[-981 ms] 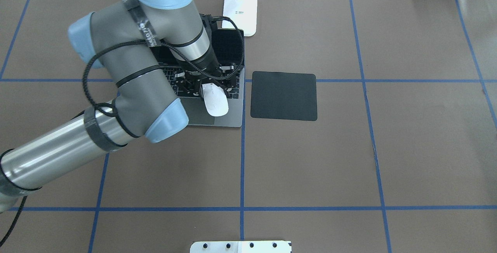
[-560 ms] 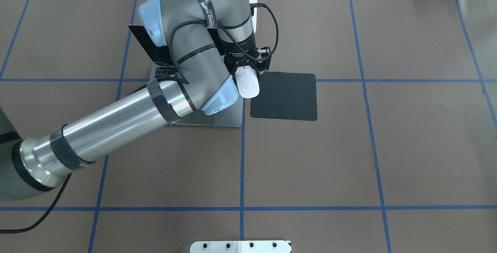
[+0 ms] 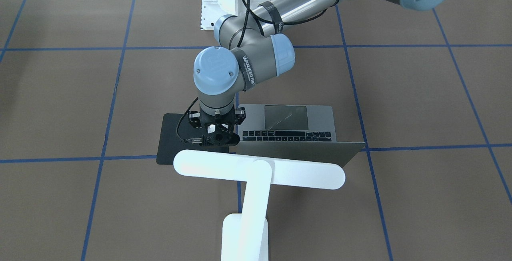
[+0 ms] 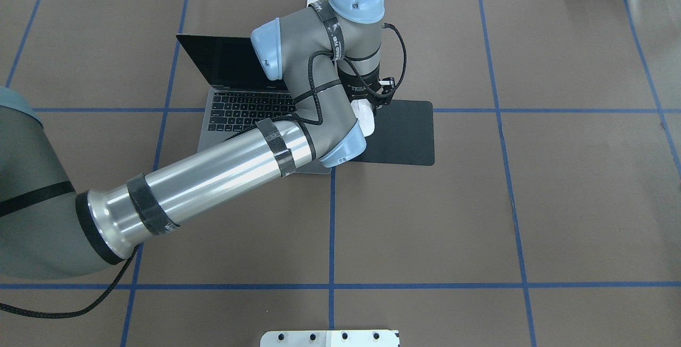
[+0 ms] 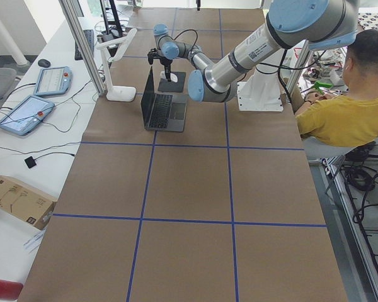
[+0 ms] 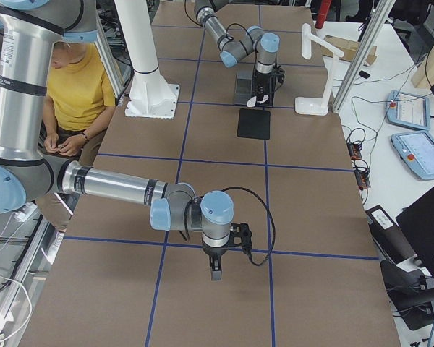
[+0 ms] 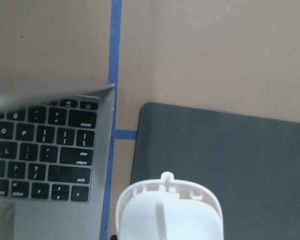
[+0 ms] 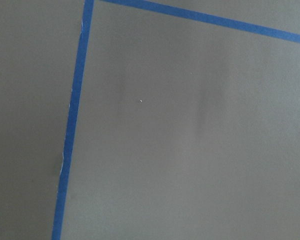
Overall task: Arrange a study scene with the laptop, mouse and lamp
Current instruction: 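Lower the white mouse onto the black mouse pad with the left gripper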
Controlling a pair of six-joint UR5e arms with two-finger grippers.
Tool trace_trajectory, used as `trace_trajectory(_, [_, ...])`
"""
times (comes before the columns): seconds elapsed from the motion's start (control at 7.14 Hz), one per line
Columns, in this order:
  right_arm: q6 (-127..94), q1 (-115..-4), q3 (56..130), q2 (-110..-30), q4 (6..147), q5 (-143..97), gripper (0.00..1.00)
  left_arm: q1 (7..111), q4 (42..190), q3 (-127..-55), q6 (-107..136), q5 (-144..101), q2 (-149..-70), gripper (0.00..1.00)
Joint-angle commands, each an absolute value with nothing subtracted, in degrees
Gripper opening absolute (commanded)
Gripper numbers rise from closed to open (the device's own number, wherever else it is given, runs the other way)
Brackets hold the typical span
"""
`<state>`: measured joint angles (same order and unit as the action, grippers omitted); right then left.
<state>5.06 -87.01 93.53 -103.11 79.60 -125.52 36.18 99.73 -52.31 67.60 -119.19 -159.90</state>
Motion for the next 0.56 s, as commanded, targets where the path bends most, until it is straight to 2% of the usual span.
trace_trajectory(0.0, [5.01,-87.01,93.34,-103.1,79.63,-125.51,1.0,35.07,100.72,-49.04,67.24,-118.74,-161.89,0.32])
trace_trajectory(0.42, [5.01,-87.01,93.43,-103.01,79.54,-125.51,1.0,34.1,100.81,-49.22,66.97,-118.13,-161.81,0.41])
